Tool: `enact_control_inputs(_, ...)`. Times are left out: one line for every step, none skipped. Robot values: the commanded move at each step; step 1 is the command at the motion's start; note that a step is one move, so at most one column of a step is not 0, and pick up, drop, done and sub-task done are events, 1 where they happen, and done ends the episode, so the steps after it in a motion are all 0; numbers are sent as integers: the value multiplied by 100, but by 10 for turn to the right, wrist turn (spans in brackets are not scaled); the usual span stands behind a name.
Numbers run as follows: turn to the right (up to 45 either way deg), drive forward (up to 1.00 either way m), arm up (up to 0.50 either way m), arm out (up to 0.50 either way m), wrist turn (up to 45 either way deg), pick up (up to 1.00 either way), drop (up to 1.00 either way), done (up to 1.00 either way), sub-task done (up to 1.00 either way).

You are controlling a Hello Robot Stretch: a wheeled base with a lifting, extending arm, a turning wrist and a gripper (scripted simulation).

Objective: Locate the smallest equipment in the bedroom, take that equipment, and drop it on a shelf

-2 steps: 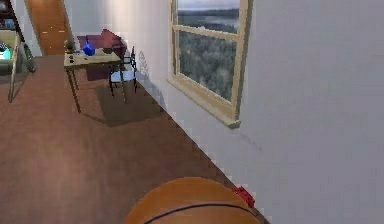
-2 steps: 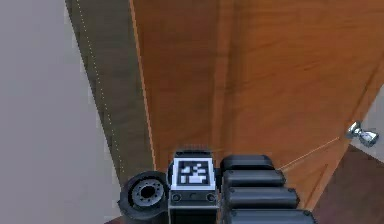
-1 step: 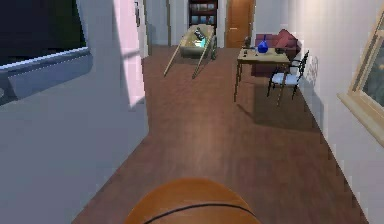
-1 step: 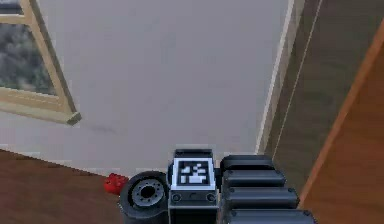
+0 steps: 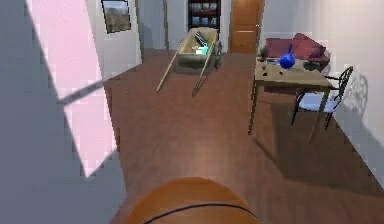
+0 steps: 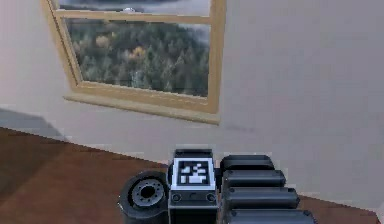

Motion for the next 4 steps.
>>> enact_control_inputs(0, 100, 0, 0, 0, 0, 0, 0, 0)
enact_control_inputs(-30, 0, 0, 0, 0, 0, 0, 0, 0)
enact_control_inputs(0, 35, 0, 0, 0, 0, 0, 0, 0)
enact_control_inputs(-240, 0, 0, 0, 0, 0, 0, 0, 0)
